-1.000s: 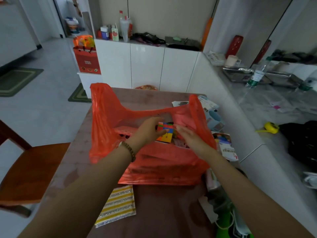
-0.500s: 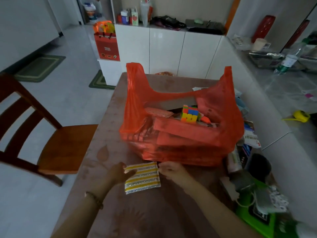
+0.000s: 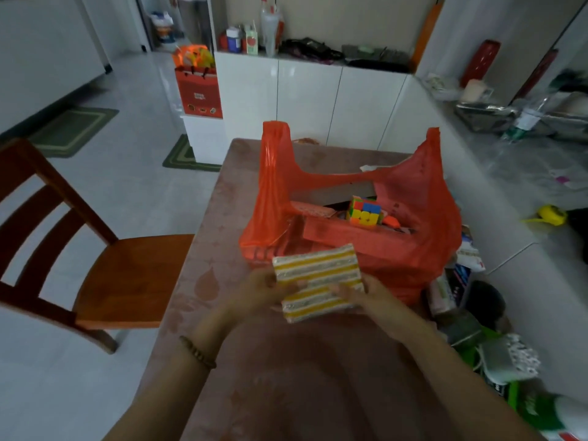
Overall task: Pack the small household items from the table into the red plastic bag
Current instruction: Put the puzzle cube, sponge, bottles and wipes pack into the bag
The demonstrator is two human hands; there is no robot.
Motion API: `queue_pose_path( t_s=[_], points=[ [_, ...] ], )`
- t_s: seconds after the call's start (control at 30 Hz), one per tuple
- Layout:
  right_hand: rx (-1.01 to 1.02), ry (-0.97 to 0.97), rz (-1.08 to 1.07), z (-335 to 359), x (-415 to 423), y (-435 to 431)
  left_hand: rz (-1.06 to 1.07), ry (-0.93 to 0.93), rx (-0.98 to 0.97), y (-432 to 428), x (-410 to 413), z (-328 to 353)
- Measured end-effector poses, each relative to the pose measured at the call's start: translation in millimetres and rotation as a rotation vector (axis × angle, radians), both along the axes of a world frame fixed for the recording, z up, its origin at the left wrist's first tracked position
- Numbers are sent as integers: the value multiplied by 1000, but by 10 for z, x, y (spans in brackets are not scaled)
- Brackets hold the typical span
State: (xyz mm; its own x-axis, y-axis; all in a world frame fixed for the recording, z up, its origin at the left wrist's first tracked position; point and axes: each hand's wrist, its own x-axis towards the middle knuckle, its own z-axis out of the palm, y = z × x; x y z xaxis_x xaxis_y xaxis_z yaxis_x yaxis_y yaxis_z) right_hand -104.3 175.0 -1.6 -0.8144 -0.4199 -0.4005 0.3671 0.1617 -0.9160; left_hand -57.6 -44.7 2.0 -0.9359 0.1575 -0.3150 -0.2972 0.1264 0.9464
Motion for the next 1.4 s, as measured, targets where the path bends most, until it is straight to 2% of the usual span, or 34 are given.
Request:
queue_pose_path(
  t_s=[0.07,0.1,0.13,0.2,0.23,0.3,0.37,0.43,0.53,0.63,0.77,0.93,1.07,1.13,1.2,1.3,1.4],
  points=[
    [-13,130,-134,351,-231,152,75,265,-17,186,-211,292],
    [-18,184,-224,496,-356,222,102,414,-113,271,-345,404],
    [-22,227,-324,600,-487,287,111,558,-288,336,-488,484],
    [-30,264,-483,702,-757,394,81,770,-761,389,-762,540],
    [-38,242,-522,704,-891,427,21,804,-939,406,-882,526],
    [-58,102,-539,663,-1096,444,-135,747,-1082,435,-1065,498],
    [-19,-68,-478,622,-1178,448,-223,695,-1085,509,-1211,418],
    [60,-125,-400,616,-1151,499,-225,719,-1022,609,-1281,379],
    [156,-41,-356,720,-999,737,-195,749,-878,812,-1278,382],
    [159,50,-277,887,-731,1193,-170,784,-705,1112,-1197,420],
    [264,113,-266,941,-331,1961,-307,746,-480,1704,-1051,390],
    [379,187,-394,604,30,2867,-592,579,-468,2585,-941,98],
    [649,167,-280,161,329,3461,-750,473,-580,3210,-840,-223],
    [709,122,-224,11,506,3634,-807,461,-602,3433,-803,-376],
    [633,99,-224,-119,679,3716,-835,444,-636,3587,-783,-505],
    [394,109,-323,-402,934,3711,-803,472,-674,3722,-738,-658],
    [314,100,-435,-798,1085,3650,-735,517,-713,3796,-718,-705]
  ],
)
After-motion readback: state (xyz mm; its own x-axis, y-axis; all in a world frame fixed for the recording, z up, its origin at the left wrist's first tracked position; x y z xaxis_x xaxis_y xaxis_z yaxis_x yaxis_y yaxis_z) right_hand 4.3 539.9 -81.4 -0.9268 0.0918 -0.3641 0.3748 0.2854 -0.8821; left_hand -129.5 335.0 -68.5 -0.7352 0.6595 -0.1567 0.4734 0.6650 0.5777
